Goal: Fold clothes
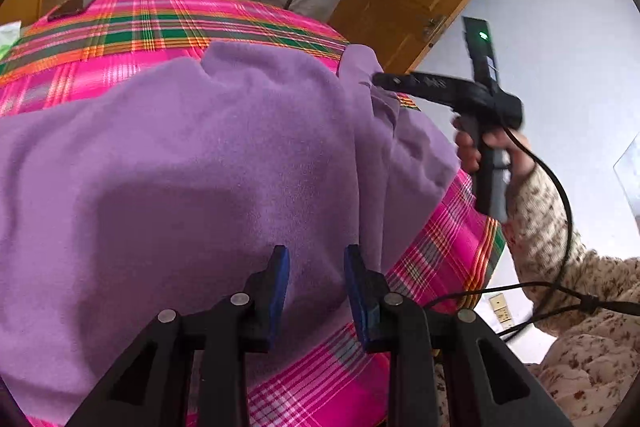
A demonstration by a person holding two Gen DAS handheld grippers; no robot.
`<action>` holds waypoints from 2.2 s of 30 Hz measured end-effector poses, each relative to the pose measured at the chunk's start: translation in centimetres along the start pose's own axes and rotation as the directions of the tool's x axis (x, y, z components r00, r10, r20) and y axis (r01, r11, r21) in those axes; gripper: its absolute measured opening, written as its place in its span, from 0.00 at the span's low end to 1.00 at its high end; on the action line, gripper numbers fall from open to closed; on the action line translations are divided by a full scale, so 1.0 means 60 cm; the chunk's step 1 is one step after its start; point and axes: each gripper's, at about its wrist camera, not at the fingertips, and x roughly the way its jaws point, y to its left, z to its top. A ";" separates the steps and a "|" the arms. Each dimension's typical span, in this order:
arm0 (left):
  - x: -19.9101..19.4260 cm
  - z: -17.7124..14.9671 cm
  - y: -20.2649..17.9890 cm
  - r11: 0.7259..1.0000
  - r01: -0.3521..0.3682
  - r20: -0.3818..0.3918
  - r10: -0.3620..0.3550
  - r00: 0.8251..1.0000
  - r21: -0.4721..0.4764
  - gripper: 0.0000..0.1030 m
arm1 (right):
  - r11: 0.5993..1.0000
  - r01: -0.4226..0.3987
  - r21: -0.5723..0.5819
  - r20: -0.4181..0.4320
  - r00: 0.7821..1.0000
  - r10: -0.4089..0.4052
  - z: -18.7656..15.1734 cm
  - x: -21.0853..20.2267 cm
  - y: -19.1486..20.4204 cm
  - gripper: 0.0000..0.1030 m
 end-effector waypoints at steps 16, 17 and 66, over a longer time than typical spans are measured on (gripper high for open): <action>0.014 -0.005 0.021 0.996 0.084 -0.005 -0.084 0.996 -0.027 0.28 | 0.987 0.158 0.040 -0.095 0.984 -0.154 0.093 0.129 -0.025 0.50; 0.013 -0.006 0.021 0.996 0.086 -0.004 -0.086 0.996 -0.026 0.28 | 0.984 0.171 0.041 -0.093 0.982 -0.167 0.096 0.133 -0.025 0.50; -0.008 0.013 0.001 0.996 0.018 -0.021 -0.016 1.000 0.088 0.31 | 0.923 0.227 0.309 0.107 0.957 -0.271 -0.060 -0.137 -0.188 0.06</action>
